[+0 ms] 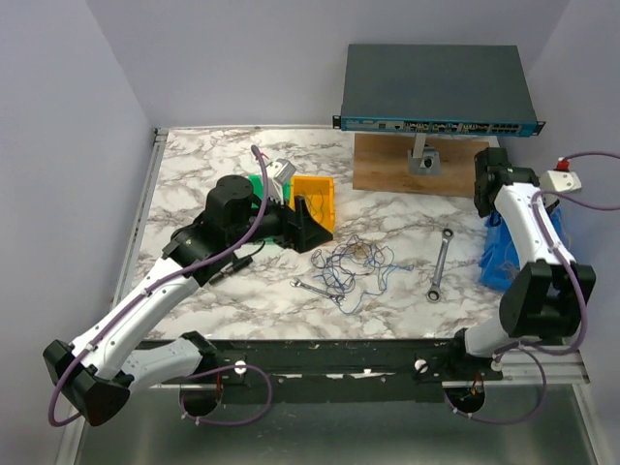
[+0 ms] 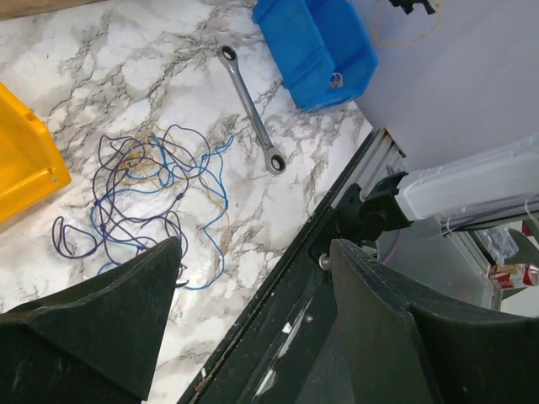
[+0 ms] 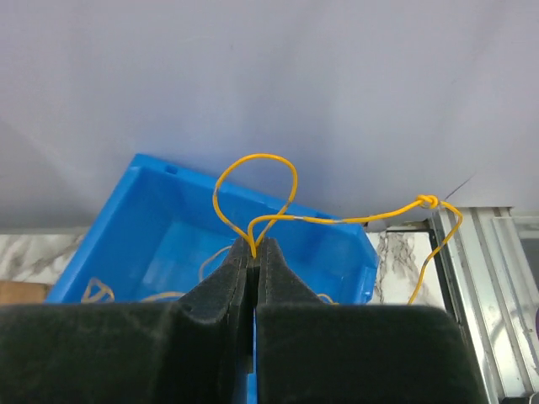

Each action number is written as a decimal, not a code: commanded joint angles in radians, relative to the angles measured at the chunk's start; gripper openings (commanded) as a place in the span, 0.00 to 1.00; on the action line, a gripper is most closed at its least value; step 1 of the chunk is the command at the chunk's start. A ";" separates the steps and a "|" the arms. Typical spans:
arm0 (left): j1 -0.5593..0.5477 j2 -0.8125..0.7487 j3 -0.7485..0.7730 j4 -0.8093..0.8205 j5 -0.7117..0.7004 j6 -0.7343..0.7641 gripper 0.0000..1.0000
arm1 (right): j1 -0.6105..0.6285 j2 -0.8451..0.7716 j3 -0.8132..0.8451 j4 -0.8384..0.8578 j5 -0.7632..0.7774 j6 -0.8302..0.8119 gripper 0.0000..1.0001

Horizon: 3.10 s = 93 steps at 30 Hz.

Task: Untangle the cables

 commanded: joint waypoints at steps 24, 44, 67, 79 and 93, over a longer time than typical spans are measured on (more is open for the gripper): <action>0.042 0.011 -0.014 -0.036 0.020 0.078 0.74 | -0.097 -0.170 -0.335 0.825 -0.717 -0.568 1.00; -0.126 0.111 -0.396 0.345 -0.284 -0.014 0.76 | 0.391 -0.346 -0.533 0.830 -1.465 -0.817 0.82; -0.187 0.237 -0.398 0.361 -0.425 0.024 0.63 | 0.733 -0.167 -0.752 1.142 -1.442 -0.516 0.60; -0.180 0.105 -0.453 0.362 -0.376 0.145 0.63 | 0.827 -0.096 -0.673 1.123 -1.338 -0.465 0.01; -0.180 -0.067 -0.426 0.512 -0.187 0.274 0.69 | 0.864 -0.420 -0.480 0.895 -1.421 -0.671 0.01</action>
